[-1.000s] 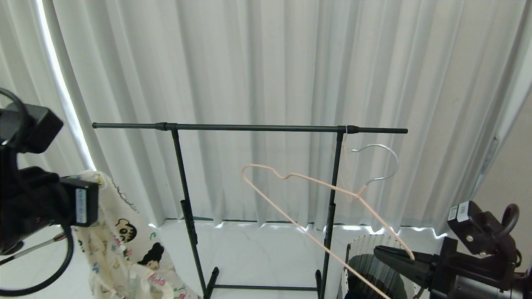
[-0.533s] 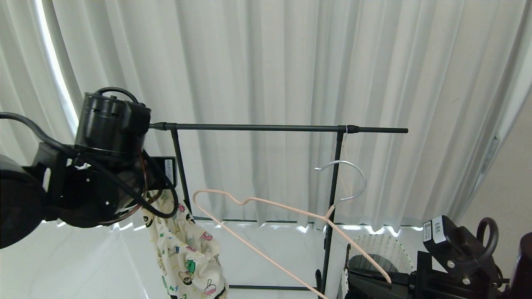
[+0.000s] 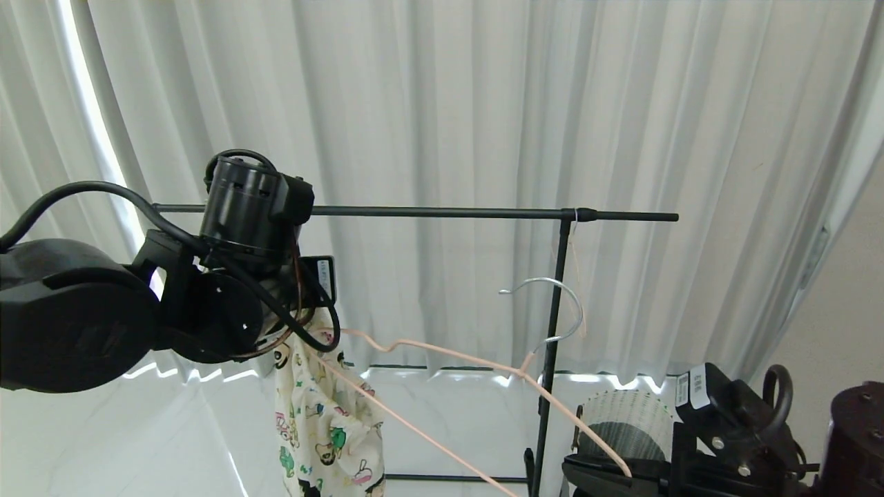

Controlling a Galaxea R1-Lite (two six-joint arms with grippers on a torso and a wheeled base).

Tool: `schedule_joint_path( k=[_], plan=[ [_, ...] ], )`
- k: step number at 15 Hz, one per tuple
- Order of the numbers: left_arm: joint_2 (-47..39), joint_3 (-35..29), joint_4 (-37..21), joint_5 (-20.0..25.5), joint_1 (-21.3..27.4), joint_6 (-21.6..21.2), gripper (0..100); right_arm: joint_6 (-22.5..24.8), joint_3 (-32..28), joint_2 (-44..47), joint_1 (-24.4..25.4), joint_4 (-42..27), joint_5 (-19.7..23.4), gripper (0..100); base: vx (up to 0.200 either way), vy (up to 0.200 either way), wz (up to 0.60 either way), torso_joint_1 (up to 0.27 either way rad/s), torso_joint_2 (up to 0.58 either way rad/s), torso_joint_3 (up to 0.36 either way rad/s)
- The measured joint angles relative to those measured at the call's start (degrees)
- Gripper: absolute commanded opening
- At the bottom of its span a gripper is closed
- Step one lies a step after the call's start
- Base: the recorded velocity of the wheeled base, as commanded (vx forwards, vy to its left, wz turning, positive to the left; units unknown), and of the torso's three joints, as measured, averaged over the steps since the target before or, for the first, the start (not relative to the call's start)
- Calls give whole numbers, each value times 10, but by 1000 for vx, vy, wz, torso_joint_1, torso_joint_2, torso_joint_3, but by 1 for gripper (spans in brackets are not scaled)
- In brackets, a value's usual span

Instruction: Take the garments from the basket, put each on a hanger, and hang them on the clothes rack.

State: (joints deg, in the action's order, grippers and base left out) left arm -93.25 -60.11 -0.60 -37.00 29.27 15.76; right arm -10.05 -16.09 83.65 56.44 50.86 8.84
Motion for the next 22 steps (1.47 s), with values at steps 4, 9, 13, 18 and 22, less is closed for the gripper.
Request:
schedule_joint_path(
  k=[4, 9, 13, 18, 22],
  plan=[
    [2, -1, 0, 0, 25, 19, 0, -26, -30, 26, -13, 0, -5, 0, 0, 0, 0, 0, 0, 0],
    [10, 0, 0, 1, 68, 33, 0, -28, -59, 45, -21, 1, -5, 0, 0, 0, 0, 0, 0, 0],
    [13, -2, 3, 1, 112, 44, 0, -29, -86, 76, -21, 1, -27, 0, 0, 0, 0, 0, 0, 0],
    [14, -5, 7, 2, 181, 54, 0, -30, -108, 110, -17, 1, -31, 0, 0, 0, 0, 0, 0, 0],
    [12, -9, 15, 3, 217, 55, 0, -32, -112, 127, -5, 1, -32, 0, 0, 0, 0, 0, 0, 0]
  ],
)
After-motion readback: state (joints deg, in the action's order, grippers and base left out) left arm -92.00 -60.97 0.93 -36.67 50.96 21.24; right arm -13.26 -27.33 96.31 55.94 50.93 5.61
